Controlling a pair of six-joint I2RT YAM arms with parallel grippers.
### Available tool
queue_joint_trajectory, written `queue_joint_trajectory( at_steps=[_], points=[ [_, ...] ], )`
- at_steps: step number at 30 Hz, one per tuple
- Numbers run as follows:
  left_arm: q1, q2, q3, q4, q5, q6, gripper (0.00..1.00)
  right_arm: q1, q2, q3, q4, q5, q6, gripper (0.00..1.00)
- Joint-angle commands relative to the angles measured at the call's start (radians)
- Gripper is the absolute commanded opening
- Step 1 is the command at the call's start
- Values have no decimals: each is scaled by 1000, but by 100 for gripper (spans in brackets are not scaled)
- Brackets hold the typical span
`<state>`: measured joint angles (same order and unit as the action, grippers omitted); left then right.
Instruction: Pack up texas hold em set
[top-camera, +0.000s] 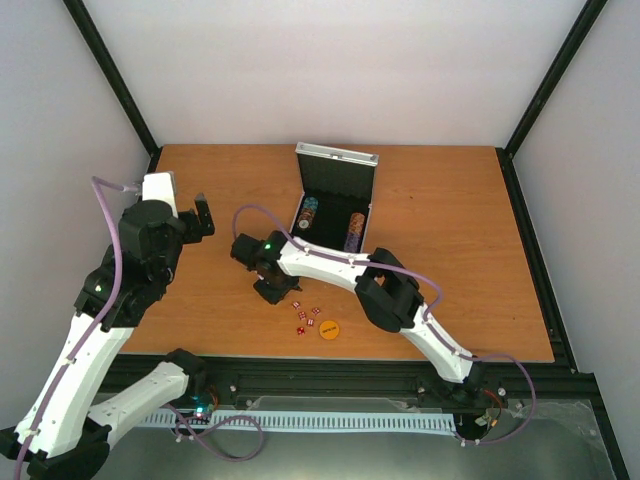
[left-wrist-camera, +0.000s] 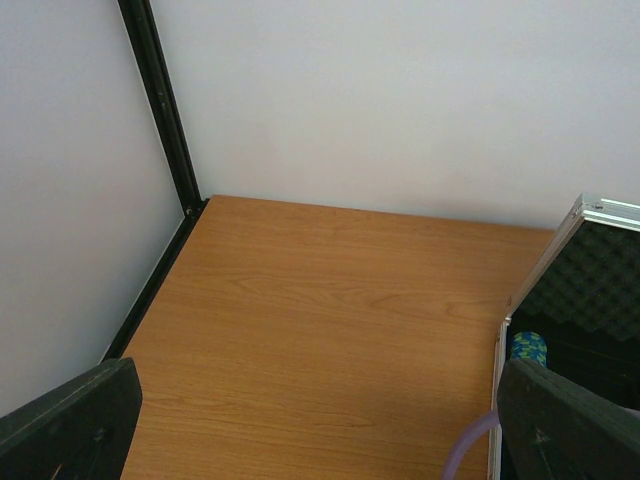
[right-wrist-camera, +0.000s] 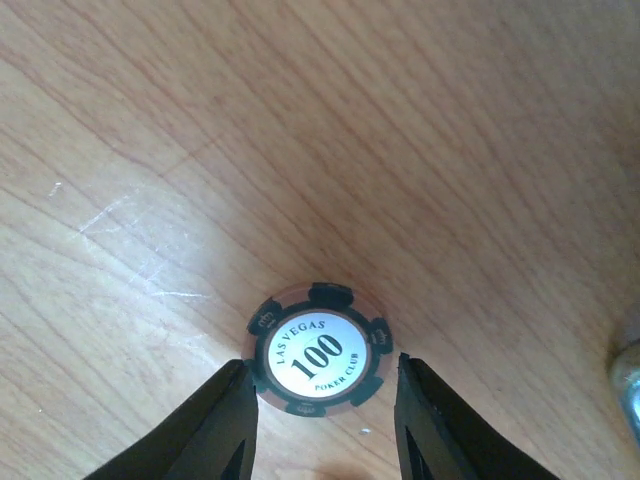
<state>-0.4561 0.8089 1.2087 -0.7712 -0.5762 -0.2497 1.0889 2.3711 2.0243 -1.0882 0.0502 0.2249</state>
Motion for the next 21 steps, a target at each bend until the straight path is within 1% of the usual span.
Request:
queue_joint_trajectory(
  at_steps=[1,6,7,10,12,13,14,21],
  points=[
    [4,3,14,18,1,12,100,-1,-67,12,-12,41,4,41],
    [4,3,12,17,4,9,100,-11,-81,7,-7,46,5,42],
    [4,3,11,17,3,9,100,-12,-81,8,-7,40,1,45],
    [3,2,9,13,2,9,100,-12,-82,-2,3,7,-11,72],
    [4,1,9,11,-2,7,100,-12,-78,-6,11,-7,-14,85],
    [4,1,9,11,-1,6,100,-12,-73,-1,9,-10,-17,94],
    [4,-1,9,11,-1,5,100,-12,-64,3,5,-10,-18,99],
    [3,-4,8,7,1,0,100,-14,-15,21,11,-30,-38,100]
  ],
)
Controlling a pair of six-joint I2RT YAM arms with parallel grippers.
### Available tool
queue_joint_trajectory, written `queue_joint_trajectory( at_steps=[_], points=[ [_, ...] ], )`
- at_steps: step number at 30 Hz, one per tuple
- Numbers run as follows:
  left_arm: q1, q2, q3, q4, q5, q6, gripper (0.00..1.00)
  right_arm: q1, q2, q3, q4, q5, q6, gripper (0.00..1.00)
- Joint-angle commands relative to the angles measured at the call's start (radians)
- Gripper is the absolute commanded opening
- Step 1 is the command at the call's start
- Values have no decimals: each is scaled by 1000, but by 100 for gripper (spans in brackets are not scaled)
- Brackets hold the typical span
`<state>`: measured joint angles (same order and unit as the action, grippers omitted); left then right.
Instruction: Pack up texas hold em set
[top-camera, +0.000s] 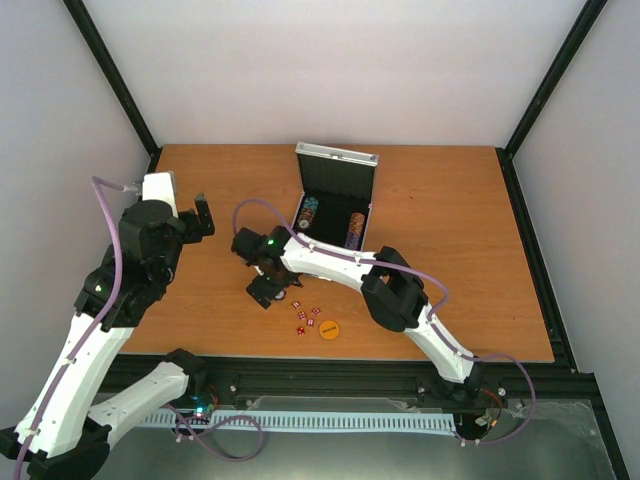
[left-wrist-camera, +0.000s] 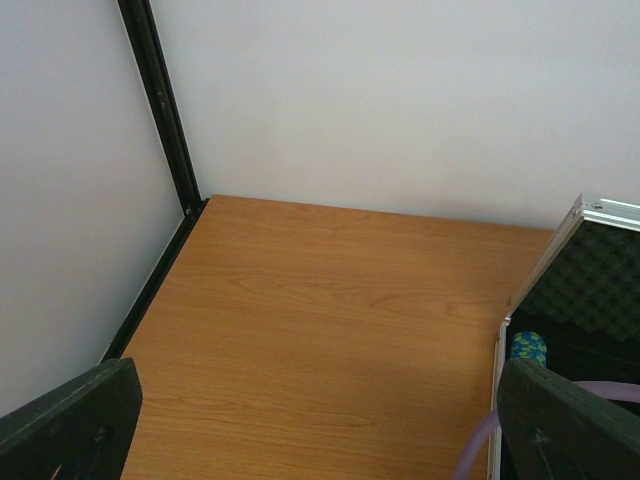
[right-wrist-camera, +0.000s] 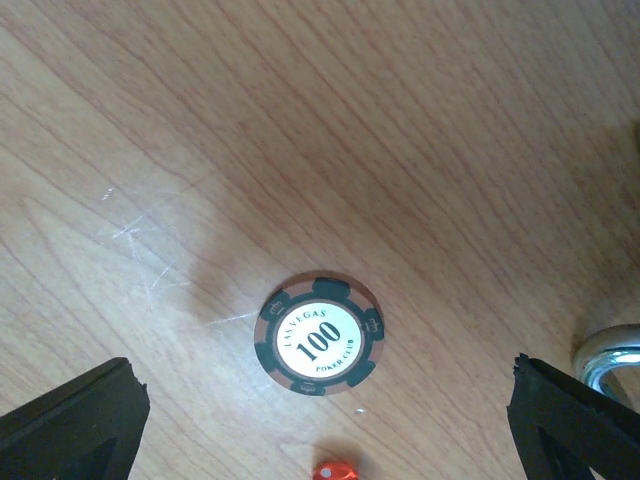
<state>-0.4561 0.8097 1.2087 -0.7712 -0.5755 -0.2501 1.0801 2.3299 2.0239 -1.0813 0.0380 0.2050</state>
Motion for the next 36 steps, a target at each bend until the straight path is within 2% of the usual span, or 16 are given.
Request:
queue_joint_trajectory(
  at_steps=[1,13,22,28,32,36],
  points=[
    [4,-6,8,7,0,0,100,-5,34,26,4,-24,-21,100],
    [4,-15,5,-1,-15,8,100,-30,122,83,-4,-57,-4,97],
    [4,-24,18,-9,-33,14,100,-38,137,82,-67,-88,11,79],
    [4,-28,20,-5,-35,21,100,-37,105,11,-75,-103,32,78],
    [4,-27,19,0,-35,22,100,-37,112,11,-79,-105,31,71],
    [4,-29,20,2,-37,26,100,-37,127,24,-80,-121,34,57]
  ],
)
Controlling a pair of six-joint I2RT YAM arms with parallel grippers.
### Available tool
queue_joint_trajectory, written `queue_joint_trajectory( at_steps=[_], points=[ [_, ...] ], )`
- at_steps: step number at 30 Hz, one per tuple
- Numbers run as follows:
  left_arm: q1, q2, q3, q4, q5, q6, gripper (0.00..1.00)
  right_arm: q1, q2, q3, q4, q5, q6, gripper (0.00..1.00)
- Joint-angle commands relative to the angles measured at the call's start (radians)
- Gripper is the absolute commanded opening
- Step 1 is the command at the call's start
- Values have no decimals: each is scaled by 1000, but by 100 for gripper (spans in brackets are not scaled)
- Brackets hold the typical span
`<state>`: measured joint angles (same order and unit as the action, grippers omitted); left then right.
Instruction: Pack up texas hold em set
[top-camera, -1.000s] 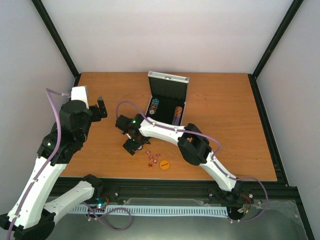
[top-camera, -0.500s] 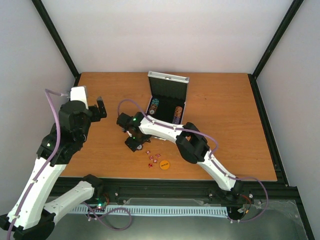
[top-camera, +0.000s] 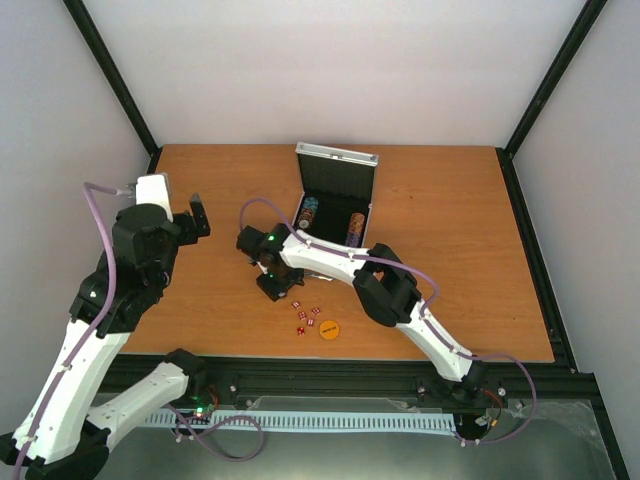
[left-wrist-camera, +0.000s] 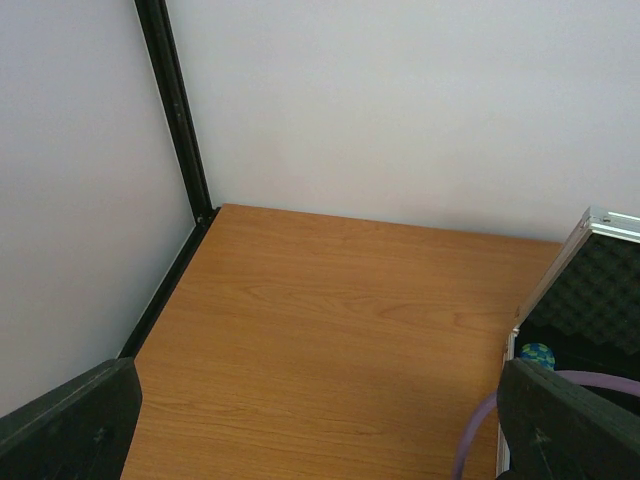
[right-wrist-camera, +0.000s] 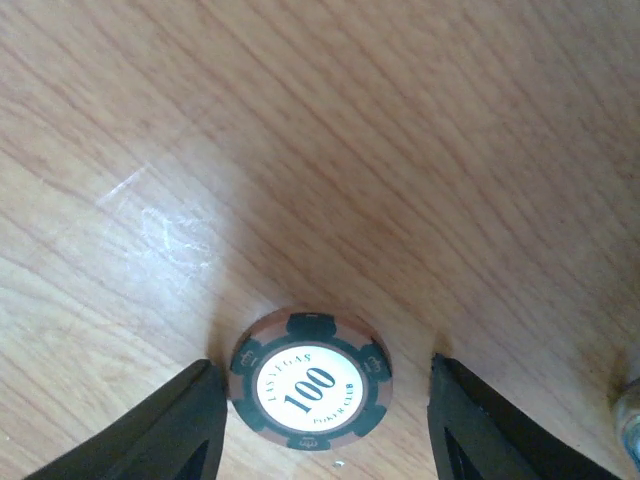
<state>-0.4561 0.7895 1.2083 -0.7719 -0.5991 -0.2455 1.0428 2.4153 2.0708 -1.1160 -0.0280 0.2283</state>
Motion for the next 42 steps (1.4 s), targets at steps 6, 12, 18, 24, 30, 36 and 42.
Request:
queue_joint_trajectory(
  at_steps=[6,12,18,24,30,36,42],
  points=[
    [4,-15,16,2,-22,25,100,0,53,-10,-53,-44,15,44],
    [4,-14,11,4,-16,18,100,0,38,3,-62,-18,19,42],
    [4,-14,13,5,-12,12,100,1,1,50,-80,6,24,42],
    [4,-13,10,6,-8,9,100,0,-43,71,-89,21,28,42],
    [4,-13,8,4,-5,5,100,-1,-72,70,-94,58,32,42],
    [4,-17,9,2,-6,10,100,-10,-83,102,-92,84,37,42],
    [4,-12,11,2,-5,11,100,-37,-94,165,-102,134,34,43]
  ],
)
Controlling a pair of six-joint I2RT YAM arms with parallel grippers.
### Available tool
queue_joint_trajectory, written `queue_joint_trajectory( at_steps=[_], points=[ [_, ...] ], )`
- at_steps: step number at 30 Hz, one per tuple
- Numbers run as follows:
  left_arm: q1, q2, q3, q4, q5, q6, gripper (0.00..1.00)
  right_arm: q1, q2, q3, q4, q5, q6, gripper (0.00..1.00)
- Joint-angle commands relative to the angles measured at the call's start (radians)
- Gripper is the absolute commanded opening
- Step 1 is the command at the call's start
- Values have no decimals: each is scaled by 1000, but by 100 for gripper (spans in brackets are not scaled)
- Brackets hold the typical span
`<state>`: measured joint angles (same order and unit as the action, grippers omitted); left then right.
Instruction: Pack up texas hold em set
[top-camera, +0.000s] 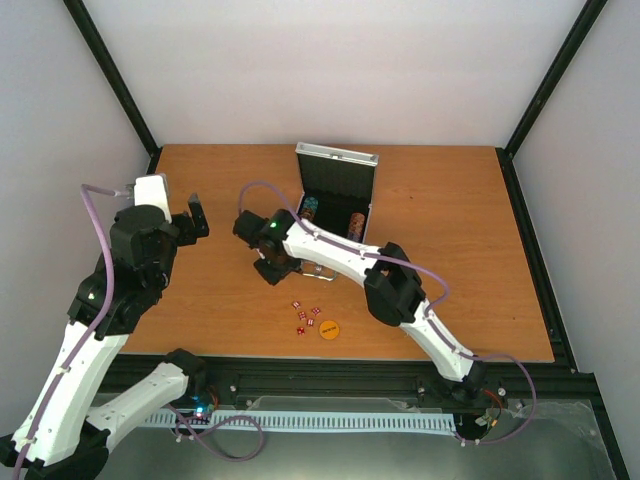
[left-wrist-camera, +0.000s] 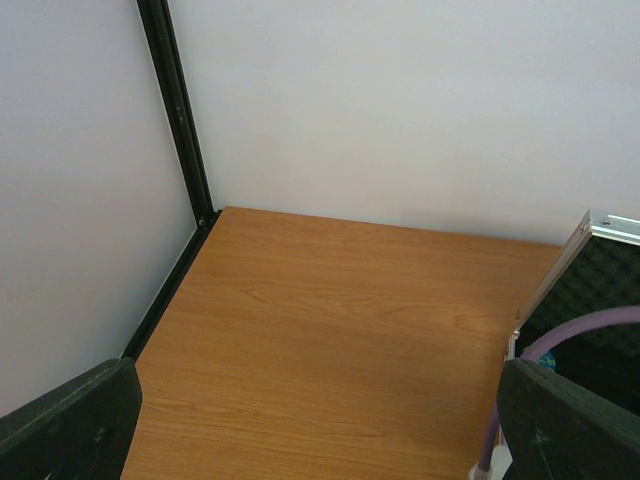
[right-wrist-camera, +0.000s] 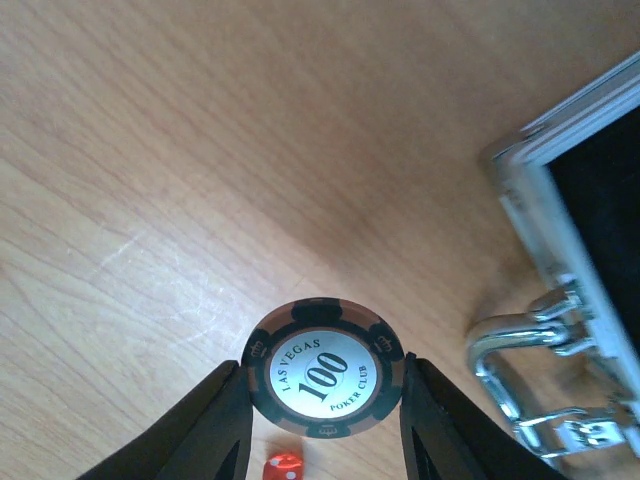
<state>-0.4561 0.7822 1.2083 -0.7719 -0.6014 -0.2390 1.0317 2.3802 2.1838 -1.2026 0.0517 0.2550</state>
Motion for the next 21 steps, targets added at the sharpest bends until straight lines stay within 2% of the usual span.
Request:
queue_joint_trajectory(
  at_steps=[1,21],
  points=[
    [4,-5,11,2,-2,4,100,-33,-63,57,-13,62,6,43],
    [4,33,13,0,13,4,100,-187,-32,57,147,221,-60,42]
  ],
)
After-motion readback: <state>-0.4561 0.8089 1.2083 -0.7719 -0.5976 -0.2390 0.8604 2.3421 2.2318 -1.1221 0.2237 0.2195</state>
